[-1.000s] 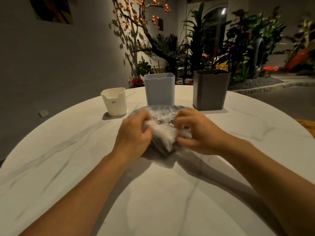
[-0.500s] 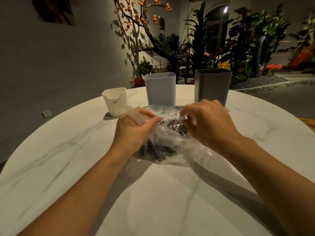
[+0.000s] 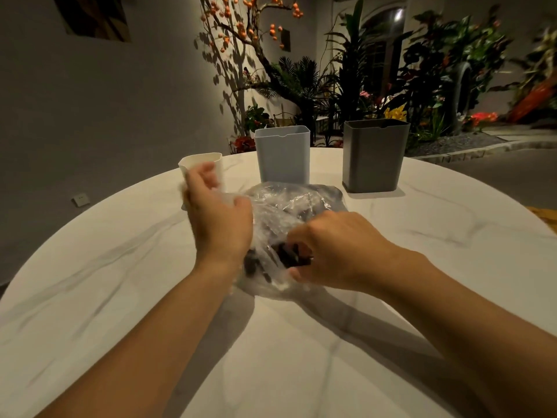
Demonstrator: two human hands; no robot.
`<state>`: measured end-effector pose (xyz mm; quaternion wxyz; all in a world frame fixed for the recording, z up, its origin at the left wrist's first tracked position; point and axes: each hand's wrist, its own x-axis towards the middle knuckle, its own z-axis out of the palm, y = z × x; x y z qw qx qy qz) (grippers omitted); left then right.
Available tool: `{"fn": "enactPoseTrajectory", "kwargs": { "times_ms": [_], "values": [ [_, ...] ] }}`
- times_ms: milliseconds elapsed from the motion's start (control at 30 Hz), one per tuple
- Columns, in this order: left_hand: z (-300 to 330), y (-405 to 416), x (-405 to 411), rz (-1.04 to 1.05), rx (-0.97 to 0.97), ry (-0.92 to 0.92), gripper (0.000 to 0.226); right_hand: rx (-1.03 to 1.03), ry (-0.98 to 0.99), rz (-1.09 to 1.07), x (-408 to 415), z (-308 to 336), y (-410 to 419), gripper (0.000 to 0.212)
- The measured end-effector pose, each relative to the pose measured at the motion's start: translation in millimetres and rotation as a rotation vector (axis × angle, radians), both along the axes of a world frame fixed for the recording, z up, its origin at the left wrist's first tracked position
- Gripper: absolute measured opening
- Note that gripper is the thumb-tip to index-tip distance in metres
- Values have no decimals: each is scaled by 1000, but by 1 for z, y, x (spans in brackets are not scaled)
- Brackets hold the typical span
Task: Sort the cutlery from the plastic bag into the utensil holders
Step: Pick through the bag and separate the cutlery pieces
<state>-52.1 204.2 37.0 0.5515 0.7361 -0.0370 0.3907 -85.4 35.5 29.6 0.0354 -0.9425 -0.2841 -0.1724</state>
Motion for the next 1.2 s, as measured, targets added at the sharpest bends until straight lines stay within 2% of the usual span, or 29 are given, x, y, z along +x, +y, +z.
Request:
{"fn": "enactPoseTrajectory", "kwargs": {
  "times_ms": [33,67,100,133,167,233,300,333,467,533,600,667,767,900,1033,1100,1200],
  "values": [
    [3,3,-4,164,226,-240,50,-4,-28,-22,0,-1,-1,55],
    [3,4,-7,224,475,-497,44,-23,-43,-45,0,-1,-3,72],
    [2,1,-11,166,699,-692,34,-59,-43,-66,0,-2,-4,90],
    [0,-5,-17,39,866,-763,21,-81,-34,-76,0,-2,-5,106],
    [-2,-13,-20,-79,977,-740,15,-78,-2,-77,0,-2,-6,115],
    [-3,-20,-21,-211,1029,-604,19,-28,42,-61,4,-3,-10,124],
    [-5,-16,-18,-161,1050,-516,7,-15,35,-57,8,-4,-15,125],
    [-4,-12,-18,-116,1082,-462,9,-22,28,-73,9,-3,-18,127],
    [3,-4,-23,106,1317,-76,11,-79,-6,-109,9,2,-21,135],
    [4,2,-18,261,1344,-16,26,-103,-20,-107,8,5,-22,135],
    [6,12,-11,283,1296,11,41,-124,-19,-106,6,10,-24,137],
    [5,25,-3,201,1248,12,59,-121,4,-68,3,18,-26,139],
    [8,45,6,-75,1241,-15,80,-85,51,7,0,32,-32,141],
    [10,59,14,-336,1052,-2,73,-82,99,20,14,33,-39,144],
    [-4,61,24,-437,826,194,78,-144,166,-41,49,12,-43,137],
    [-12,67,30,-479,733,286,81,-82,157,-40,59,1,-44,126],
    [-18,73,35,-486,736,355,86,97,215,9,61,-7,-44,111]
  ]
}}
